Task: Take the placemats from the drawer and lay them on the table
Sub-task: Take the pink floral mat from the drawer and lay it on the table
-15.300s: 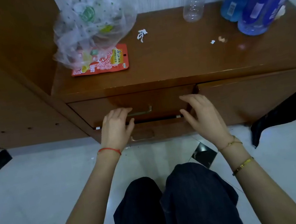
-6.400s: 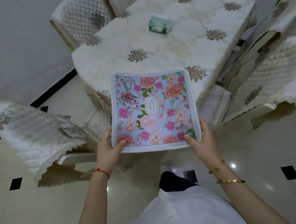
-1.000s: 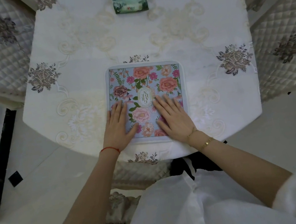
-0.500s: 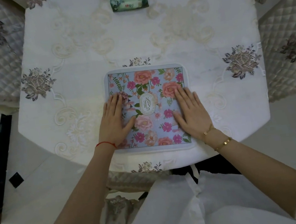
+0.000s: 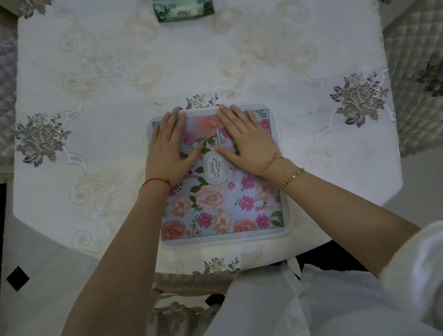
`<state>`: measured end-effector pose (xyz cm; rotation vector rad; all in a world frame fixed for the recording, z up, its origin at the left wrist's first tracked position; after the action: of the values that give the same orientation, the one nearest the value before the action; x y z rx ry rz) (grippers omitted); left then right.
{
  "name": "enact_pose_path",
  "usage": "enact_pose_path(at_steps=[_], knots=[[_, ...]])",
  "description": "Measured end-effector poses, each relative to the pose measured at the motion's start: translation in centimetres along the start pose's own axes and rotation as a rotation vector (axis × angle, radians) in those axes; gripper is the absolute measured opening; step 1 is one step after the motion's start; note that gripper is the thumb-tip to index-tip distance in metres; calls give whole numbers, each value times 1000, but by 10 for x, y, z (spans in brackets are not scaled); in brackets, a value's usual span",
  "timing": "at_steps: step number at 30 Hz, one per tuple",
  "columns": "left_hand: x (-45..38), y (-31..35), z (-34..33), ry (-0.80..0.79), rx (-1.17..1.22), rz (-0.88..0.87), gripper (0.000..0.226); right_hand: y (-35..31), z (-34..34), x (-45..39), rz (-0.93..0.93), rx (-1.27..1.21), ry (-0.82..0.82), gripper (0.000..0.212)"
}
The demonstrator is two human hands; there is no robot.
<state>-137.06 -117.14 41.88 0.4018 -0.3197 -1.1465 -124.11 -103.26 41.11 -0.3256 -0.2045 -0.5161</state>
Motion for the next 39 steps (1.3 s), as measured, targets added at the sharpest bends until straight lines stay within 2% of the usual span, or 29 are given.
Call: enact_pose_path(at_steps=[6, 10, 12, 16, 21, 26, 30, 35, 39], knots=[[21, -25, 11, 2, -14, 98, 85, 47, 7, 26, -132, -27, 30, 87], [31, -25, 15, -12, 14, 123, 88, 55, 10, 38, -213, -72, 90, 81], [36, -13, 14, -9, 13, 85, 85, 44, 9, 43, -163, -81, 100, 77], [51, 14, 2, -1, 41, 52, 80, 5, -10, 52, 5, -30, -5, 72], [81, 12, -4, 68, 63, 146, 80, 11, -12, 62, -32, -73, 19, 74], [99, 3, 0, 54, 27, 136, 81, 45, -8, 85, -76, -46, 15, 81], [113, 7, -4, 41, 38, 195, 83, 50, -12, 104, -140, -48, 23, 82], [135, 43, -22, 19, 48, 120, 83, 6, -32, 123, 36, -55, -36, 78], [150, 55, -29, 30, 66, 134, 84, -6, -42, 129, 54, -65, -63, 78]])
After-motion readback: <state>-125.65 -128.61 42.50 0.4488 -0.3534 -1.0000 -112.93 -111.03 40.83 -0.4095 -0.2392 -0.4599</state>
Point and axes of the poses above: each hand's wrist, its own x-axis away from the middle knuckle, its own z-axis out of the back of the hand, y = z × x, the point moved 5 cm from there along -x, towards the middle knuckle, and after that the axes turned 11 degrees about -z, right-handed, at the moved point
